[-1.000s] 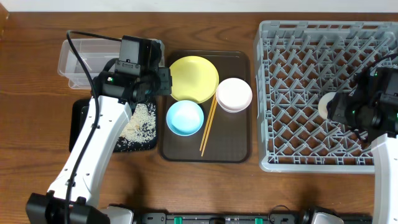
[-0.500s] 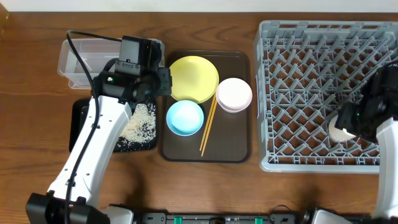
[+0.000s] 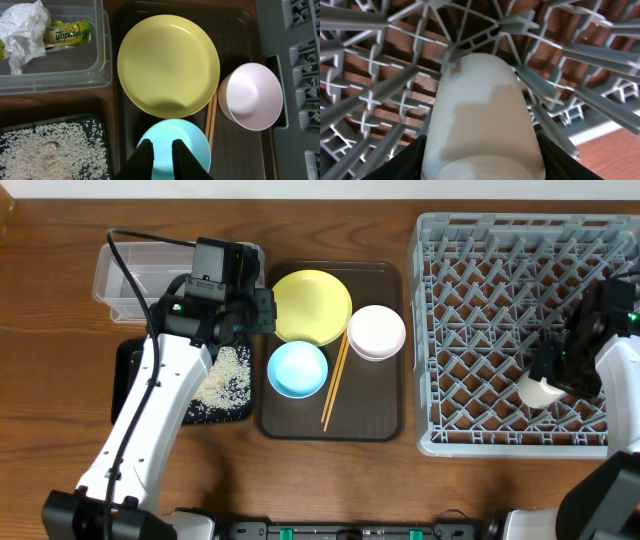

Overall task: Sort waste into correct bins and load items into the dishwasher rack
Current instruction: 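Carry the white cup with the right gripper and place it in the dish rack, then reach the right gripper to the pink-white bowl and grasp its rim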

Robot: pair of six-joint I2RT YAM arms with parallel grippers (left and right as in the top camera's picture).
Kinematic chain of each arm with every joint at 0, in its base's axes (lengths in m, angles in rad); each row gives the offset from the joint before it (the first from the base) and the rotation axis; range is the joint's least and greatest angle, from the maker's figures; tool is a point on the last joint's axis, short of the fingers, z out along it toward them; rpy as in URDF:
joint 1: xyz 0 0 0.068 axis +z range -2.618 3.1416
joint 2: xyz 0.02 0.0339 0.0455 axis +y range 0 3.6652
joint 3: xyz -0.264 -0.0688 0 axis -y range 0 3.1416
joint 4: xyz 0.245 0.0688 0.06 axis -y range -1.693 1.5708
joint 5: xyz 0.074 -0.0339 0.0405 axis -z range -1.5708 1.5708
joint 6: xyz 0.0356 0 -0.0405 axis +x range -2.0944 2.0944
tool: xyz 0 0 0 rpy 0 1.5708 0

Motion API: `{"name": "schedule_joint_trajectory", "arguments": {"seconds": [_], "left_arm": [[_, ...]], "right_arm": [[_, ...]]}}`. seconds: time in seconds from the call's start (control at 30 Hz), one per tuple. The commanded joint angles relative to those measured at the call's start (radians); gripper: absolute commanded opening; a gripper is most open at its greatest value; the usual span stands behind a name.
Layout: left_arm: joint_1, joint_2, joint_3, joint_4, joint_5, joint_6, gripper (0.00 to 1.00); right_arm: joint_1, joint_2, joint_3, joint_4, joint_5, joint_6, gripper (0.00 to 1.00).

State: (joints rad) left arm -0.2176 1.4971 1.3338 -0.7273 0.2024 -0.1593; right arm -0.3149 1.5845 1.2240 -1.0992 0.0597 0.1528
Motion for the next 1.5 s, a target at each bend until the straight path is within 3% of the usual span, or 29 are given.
{"name": "schedule_joint_trajectory", "arguments": {"seconds": [0.0,0.07,0.17,0.2,0.57,0.77,0.9,1.03,1.47], "left_arm": [[0.005,0.000,0.005,-0.009,-0.013,0.009,0.17],[0.005,0.000,0.005,-0.013,-0.013,0.009,0.17],[0.005,0.000,0.005,-0.018,-0.013,0.009,0.33],[0.005,0.000,0.005,-0.018,-0.013,0.009,0.35],[0.005,0.000,0.005,-0.084,-0.080,0.009,0.46],[0.006,0.000,0.005,-0.159,-0.170,0.001,0.50],[0.016,0.000,0.005,-0.182,-0.178,-0.024,0.50],[0.064,0.000,0.005,-0.205,-0.199,-0.098,0.51],[0.136,-0.001,0.005,-0.215,-0.188,-0.105,0.51]], "right_arm": [[-0.007,0.011,0.018,0.014,-0.042,0.015,0.57],[-0.007,0.011,0.018,0.015,-0.042,0.015,0.63],[-0.007,0.011,0.018,0.013,-0.042,0.015,0.82],[-0.007,0.011,0.018,0.011,-0.042,0.015,0.83],[0.017,-0.049,0.074,0.007,-0.053,-0.015,0.72],[0.108,-0.094,0.203,0.112,-0.302,-0.185,0.70],[0.213,-0.090,0.217,0.262,-0.429,-0.215,0.68],[0.346,-0.057,0.217,0.369,-0.430,-0.259,0.66],[0.635,0.218,0.217,0.536,-0.297,-0.488,0.62]]}}
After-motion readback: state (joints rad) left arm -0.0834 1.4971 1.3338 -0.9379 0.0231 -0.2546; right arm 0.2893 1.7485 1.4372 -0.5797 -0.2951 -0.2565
